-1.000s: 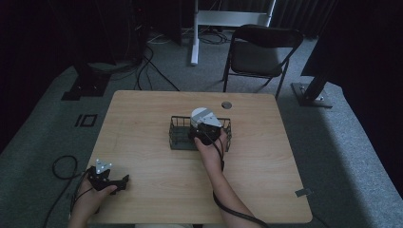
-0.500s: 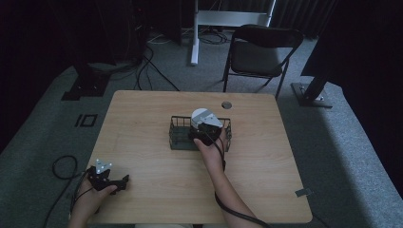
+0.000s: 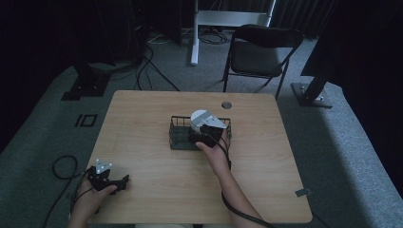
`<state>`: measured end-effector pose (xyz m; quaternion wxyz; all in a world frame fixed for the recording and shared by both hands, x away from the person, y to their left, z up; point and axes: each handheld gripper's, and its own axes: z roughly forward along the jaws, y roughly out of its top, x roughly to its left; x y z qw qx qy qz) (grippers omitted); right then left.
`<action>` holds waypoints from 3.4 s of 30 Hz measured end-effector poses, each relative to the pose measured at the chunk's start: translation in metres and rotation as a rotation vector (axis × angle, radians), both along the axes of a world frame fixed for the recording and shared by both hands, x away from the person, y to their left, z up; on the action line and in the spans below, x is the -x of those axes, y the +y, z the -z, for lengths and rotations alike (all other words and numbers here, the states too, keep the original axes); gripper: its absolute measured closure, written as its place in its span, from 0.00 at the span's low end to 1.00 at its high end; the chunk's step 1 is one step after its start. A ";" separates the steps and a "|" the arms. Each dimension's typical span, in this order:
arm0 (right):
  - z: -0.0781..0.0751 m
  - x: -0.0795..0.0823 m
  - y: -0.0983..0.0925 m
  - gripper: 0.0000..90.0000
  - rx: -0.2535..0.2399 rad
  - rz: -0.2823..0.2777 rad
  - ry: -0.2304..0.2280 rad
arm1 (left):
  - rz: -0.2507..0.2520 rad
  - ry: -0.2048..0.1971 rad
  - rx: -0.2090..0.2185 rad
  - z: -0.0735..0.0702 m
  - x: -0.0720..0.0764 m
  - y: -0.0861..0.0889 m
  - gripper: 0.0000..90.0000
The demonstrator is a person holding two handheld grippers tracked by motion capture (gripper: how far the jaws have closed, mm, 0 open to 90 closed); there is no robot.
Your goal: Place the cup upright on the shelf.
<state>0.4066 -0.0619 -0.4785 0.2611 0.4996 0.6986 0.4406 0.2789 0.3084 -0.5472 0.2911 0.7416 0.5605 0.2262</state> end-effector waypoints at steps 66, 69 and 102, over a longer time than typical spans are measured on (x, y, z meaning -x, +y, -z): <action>-0.015 0.054 -0.071 0.12 -0.007 -0.165 -0.161 | -0.001 -0.001 0.000 0.000 0.000 0.000 0.00; -0.013 0.059 -0.078 0.12 -0.004 -0.159 -0.160 | 0.000 0.000 0.000 0.000 0.000 0.000 0.00; 0.027 0.084 -0.151 0.12 0.010 -0.100 -0.081 | 0.000 0.000 -0.001 0.000 0.000 0.000 0.00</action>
